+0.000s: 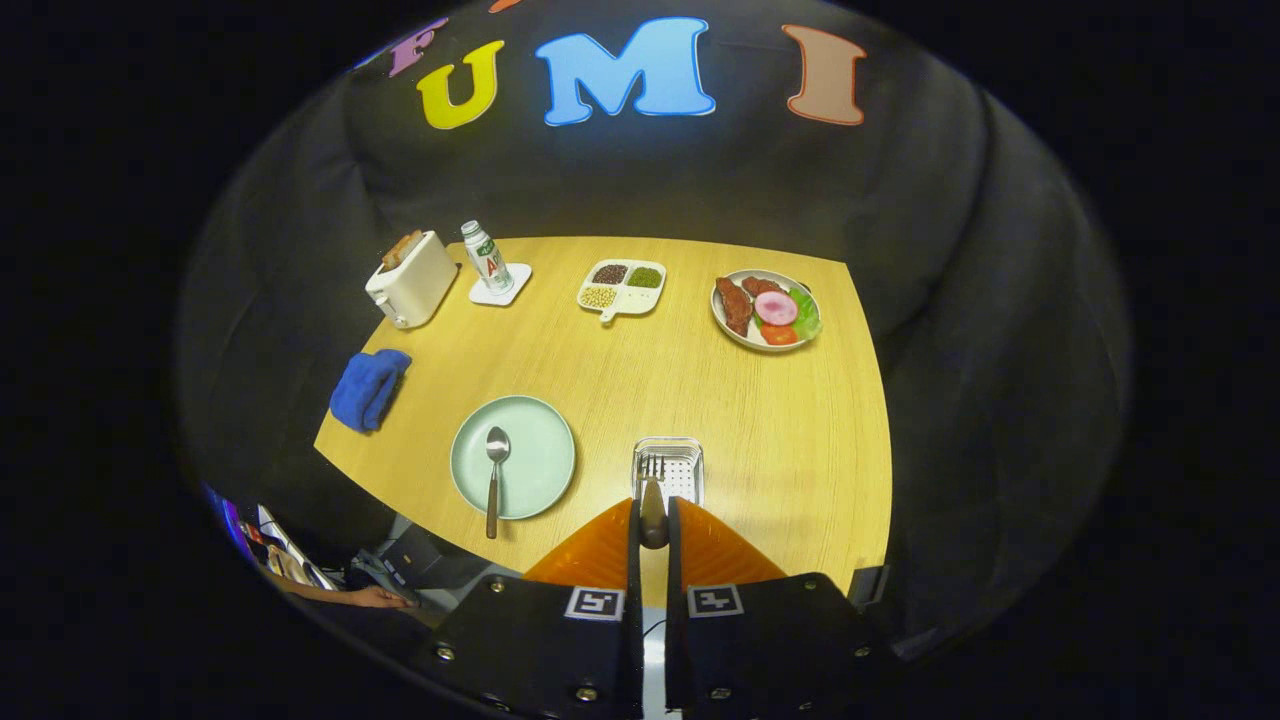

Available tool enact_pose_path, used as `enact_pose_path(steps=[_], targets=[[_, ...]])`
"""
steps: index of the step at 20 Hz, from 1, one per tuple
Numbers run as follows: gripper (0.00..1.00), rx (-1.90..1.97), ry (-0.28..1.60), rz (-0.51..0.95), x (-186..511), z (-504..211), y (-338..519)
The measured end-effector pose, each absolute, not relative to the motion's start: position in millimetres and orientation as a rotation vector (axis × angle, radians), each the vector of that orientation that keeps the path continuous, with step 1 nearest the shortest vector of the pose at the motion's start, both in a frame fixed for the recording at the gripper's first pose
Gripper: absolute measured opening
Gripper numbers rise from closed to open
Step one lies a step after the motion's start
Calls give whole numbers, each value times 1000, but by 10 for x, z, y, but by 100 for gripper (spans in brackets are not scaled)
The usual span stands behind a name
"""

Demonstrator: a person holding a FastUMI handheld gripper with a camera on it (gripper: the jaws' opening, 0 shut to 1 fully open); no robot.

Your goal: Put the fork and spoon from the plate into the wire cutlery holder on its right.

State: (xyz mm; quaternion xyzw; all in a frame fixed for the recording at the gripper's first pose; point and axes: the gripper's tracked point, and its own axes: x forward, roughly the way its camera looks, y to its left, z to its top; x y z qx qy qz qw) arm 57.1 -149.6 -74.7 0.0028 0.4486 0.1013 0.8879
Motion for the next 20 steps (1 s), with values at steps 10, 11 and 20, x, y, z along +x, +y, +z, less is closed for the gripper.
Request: enact_pose_path(steps=[10, 11, 20], targets=[[9, -5, 1002, 151, 793, -1270, -1591], [9, -15, 1007, 146, 815, -1300, -1594], [9, -74, 999, 154, 1120, -1530, -1456]])
